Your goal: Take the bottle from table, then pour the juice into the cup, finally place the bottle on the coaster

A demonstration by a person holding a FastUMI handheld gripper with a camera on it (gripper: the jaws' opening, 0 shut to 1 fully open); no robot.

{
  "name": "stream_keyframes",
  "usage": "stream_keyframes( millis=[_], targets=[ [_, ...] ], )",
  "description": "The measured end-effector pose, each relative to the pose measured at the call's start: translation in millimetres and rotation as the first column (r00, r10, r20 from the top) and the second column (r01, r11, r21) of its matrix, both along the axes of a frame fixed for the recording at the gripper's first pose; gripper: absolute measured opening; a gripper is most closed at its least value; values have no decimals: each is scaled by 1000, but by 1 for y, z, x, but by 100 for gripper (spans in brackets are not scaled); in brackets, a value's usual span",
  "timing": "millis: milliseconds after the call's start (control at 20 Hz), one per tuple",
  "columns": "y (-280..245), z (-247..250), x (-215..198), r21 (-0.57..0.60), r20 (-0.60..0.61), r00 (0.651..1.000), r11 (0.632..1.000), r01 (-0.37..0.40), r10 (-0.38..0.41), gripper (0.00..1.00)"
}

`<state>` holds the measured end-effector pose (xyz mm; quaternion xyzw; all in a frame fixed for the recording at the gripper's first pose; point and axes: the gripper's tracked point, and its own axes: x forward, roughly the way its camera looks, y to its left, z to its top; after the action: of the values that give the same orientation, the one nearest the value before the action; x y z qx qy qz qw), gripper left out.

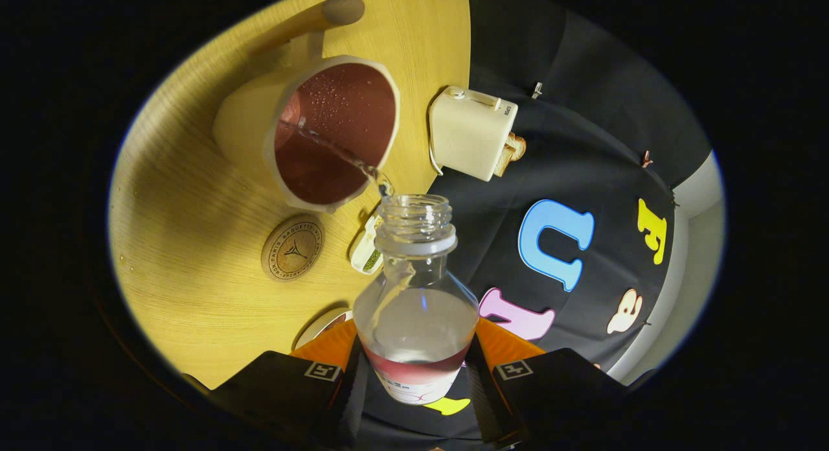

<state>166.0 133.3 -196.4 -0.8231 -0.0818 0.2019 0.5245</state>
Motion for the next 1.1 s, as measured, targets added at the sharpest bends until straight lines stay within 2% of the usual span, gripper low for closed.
stream_keyframes(
  millis=[250, 600, 1100],
  targets=[
    [10, 1, -5, -61, 16, 998, 996, -64, 65, 71],
    [-2, 2, -3, -95, 25, 998, 994, -62, 65, 71],
    [10, 2, -10, -146, 42, 989, 980, -134, 141, 71]
  ],
)
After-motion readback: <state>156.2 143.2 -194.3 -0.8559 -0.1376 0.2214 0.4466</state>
